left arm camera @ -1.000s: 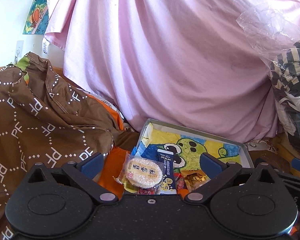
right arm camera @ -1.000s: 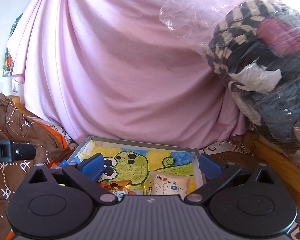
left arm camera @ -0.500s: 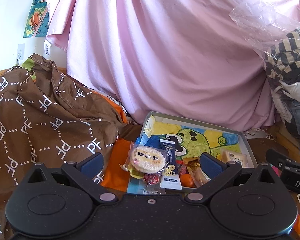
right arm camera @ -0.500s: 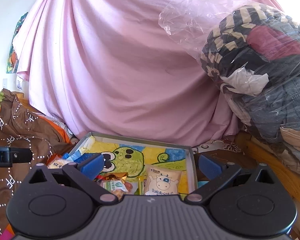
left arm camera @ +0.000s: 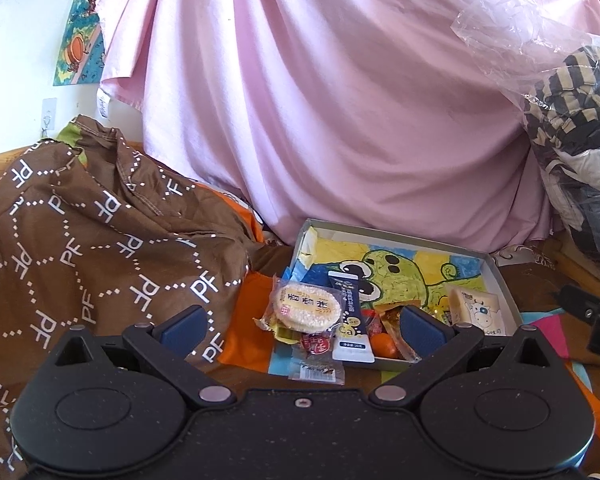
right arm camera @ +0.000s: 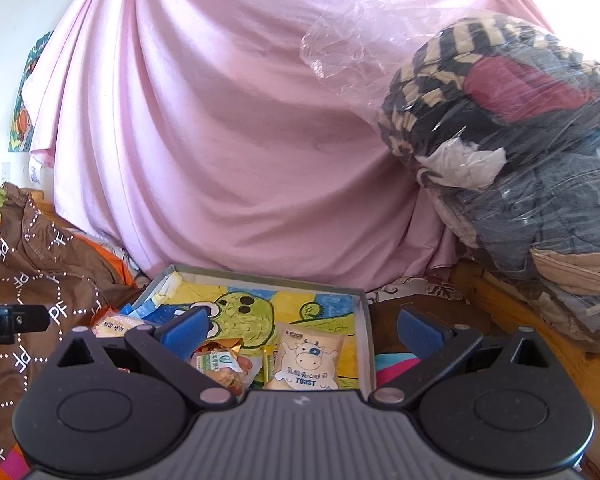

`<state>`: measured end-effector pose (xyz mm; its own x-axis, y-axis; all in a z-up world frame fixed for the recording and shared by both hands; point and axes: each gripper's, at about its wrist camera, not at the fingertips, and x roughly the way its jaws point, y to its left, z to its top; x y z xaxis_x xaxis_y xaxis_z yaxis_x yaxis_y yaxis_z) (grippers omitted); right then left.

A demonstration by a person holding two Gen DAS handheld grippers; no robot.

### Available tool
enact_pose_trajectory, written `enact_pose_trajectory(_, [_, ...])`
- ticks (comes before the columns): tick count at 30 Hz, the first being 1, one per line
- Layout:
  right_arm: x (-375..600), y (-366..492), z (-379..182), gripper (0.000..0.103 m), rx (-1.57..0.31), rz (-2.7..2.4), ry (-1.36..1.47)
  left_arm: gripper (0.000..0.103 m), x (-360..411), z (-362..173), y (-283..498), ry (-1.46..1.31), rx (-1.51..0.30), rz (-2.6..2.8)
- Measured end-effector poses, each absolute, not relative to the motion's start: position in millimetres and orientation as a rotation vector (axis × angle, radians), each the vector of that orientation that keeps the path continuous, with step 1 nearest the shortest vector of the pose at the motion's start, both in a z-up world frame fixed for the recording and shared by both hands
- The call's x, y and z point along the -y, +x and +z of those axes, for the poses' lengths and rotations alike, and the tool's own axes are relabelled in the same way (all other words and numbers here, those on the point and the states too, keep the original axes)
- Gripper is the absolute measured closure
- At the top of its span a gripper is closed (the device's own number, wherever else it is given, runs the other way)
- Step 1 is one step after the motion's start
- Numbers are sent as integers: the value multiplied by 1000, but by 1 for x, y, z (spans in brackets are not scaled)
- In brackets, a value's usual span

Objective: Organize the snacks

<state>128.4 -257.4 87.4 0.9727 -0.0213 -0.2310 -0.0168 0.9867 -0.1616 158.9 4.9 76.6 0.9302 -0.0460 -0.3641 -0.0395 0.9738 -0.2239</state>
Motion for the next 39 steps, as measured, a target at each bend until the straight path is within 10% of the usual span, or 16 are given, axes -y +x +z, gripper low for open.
enact_pose_trajectory(39, [257, 27, 53, 0, -316, 128, -82, 1, -20, 50, 58, -83, -452, 66])
